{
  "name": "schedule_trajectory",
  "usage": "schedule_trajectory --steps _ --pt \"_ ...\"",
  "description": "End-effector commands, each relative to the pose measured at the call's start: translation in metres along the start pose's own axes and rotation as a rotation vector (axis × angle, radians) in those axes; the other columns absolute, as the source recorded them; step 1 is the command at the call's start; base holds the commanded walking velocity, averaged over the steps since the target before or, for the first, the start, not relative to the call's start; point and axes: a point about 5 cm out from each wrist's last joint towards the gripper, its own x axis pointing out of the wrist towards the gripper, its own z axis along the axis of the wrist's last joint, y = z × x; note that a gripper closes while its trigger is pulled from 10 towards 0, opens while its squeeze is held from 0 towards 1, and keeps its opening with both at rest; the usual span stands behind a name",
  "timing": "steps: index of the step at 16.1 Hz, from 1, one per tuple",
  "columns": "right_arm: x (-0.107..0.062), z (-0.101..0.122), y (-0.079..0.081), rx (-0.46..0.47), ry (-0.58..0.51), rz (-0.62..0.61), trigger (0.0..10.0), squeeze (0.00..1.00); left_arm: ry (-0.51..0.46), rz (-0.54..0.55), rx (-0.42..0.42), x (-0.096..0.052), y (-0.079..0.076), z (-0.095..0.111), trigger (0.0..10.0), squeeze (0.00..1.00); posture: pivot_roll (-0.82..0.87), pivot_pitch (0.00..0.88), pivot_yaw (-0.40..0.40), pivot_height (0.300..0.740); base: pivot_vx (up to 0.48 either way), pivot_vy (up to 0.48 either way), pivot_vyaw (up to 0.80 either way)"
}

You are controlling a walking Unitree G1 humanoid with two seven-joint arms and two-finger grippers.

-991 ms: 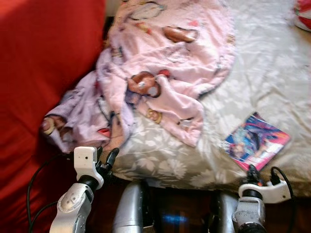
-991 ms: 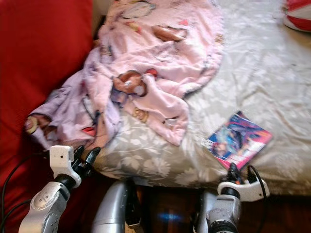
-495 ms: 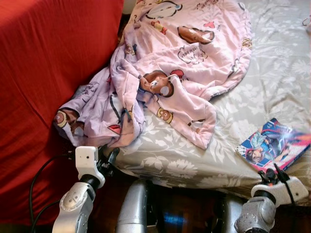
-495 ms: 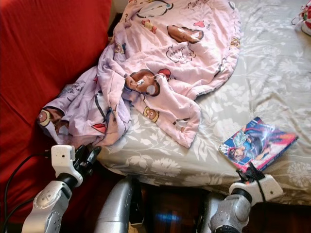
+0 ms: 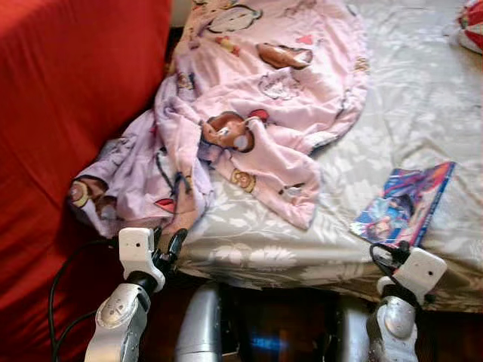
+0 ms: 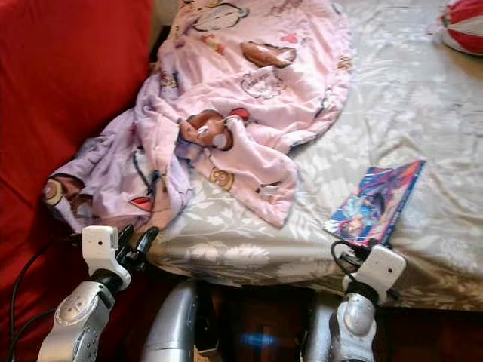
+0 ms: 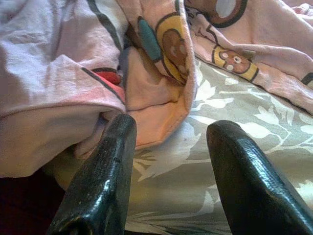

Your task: Clean up the room

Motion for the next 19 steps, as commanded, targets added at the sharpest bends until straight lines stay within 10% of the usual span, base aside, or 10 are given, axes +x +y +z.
schedule_trajectory --steps 1,4,9,12,13,14,15,16,18,19 --pt "-0.009 -0.016 -0.016 0.119 0.1 -0.113 0.0 0.0 0.032 0.013 0.006 -0.006 0.002 -0.01 10.0 0.0 0.12 0.234 0.071 0.587 0.0 0.0 0.0" --pt "-0.02 -0.046 -0.034 0.542 0.315 -0.396 0.0 0.0 0.031 0.015 0.007 -0.007 0.002 -0.011 10.0 0.0 0.12 0.236 0.07 0.587 0.0 0.0 0.0" --pt "-0.029 -0.068 -0.031 0.832 0.48 -0.445 0.0 0.0 0.031 0.019 0.013 -0.008 0.003 -0.012 10.0 0.0 0.12 0.239 0.069 0.587 0.0 0.0 0.0" --pt "-0.027 -0.069 -0.016 0.941 0.504 -0.339 4.3 0.0 0.034 0.02 0.016 -0.01 0.004 -0.013 10.0 0.0 0.13 0.241 0.07 0.587 0.0 0.0 0.0" --pt "-0.024 -0.066 -0.008 0.945 0.484 -0.241 10.0 0.0 0.035 0.02 0.017 -0.011 0.004 -0.013 10.0 0.0 0.13 0.243 0.071 0.587 0.0 0.0 0.0" --pt "-0.023 -0.065 -0.003 0.939 0.483 -0.192 10.0 0.0 0.036 0.02 0.018 -0.011 0.004 -0.014 10.0 0.0 0.13 0.242 0.071 0.587 0.0 0.0 0.0" --pt "-0.024 -0.064 0.0 0.94 0.479 -0.158 10.0 0.74 0.037 0.02 0.018 -0.011 0.004 -0.014 10.0 0.0 0.13 0.243 0.071 0.587 0.0 0.0 0.0" --pt "-0.023 -0.063 0.001 0.887 0.465 -0.118 10.0 1.0 0.037 0.018 0.018 -0.011 0.003 -0.014 10.0 0.0 0.13 0.243 0.071 0.587 0.0 0.0 0.0" --pt "-0.022 -0.06 -0.001 0.854 0.442 -0.098 10.0 1.0 0.037 0.016 0.018 -0.011 0.003 -0.014 10.0 0.0 0.13 0.242 0.071 0.587 0.0 0.0 0.0" --pt "-0.018 -0.056 -0.001 0.842 0.412 -0.079 10.0 0.0 0.038 0.016 0.018 -0.011 0.003 -0.015 10.0 0.0 0.13 0.242 0.07 0.587 0.0 0.0 0.0"
